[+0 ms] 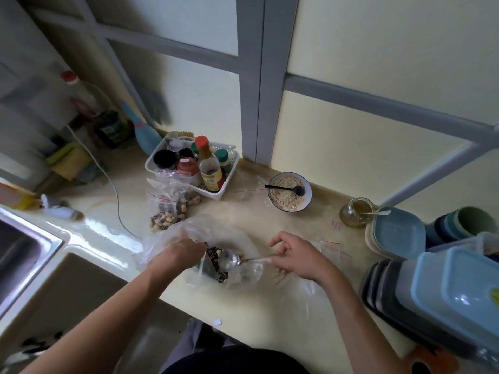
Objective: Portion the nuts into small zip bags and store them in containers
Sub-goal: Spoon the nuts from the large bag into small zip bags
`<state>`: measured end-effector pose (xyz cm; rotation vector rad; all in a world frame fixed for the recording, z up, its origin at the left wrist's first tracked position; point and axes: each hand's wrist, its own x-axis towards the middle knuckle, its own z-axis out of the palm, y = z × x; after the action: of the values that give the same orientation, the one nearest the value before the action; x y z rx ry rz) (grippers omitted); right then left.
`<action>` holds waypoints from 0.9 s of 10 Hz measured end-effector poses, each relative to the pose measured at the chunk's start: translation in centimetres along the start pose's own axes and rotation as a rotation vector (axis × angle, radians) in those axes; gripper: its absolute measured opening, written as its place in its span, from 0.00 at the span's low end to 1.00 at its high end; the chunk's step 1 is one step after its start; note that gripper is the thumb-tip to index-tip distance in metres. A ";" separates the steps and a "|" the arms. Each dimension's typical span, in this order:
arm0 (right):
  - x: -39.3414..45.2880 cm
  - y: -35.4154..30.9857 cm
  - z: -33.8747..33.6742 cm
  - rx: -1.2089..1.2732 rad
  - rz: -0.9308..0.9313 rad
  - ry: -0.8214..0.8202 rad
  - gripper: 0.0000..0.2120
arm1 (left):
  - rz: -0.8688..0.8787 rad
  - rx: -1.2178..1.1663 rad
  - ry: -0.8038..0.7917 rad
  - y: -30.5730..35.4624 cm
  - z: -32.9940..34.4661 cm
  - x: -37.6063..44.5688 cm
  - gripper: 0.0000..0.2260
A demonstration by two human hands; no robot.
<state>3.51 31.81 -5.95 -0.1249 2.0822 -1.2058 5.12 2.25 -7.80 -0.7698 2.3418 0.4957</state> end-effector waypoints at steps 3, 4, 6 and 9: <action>3.0 -2.1 12.5 -0.063 -0.195 0.385 0.13 | 0.588 -0.122 -0.158 -1.1 0.9 1.4 0.12; 4.4 -0.3 15.2 -0.199 -0.103 0.380 0.15 | 0.624 -0.128 -0.134 -1.7 0.4 0.1 0.12; 6.1 1.6 14.8 -0.128 0.123 0.423 0.10 | 0.567 -0.145 -0.097 -3.8 -0.3 -0.2 0.23; 4.8 -4.6 12.4 -0.558 0.347 0.682 0.19 | 0.494 -0.005 0.033 -2.4 -3.4 0.8 0.16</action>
<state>6.52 18.34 -8.70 0.4359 2.8347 -0.4540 4.65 -1.62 -6.19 -0.1906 2.5605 0.6980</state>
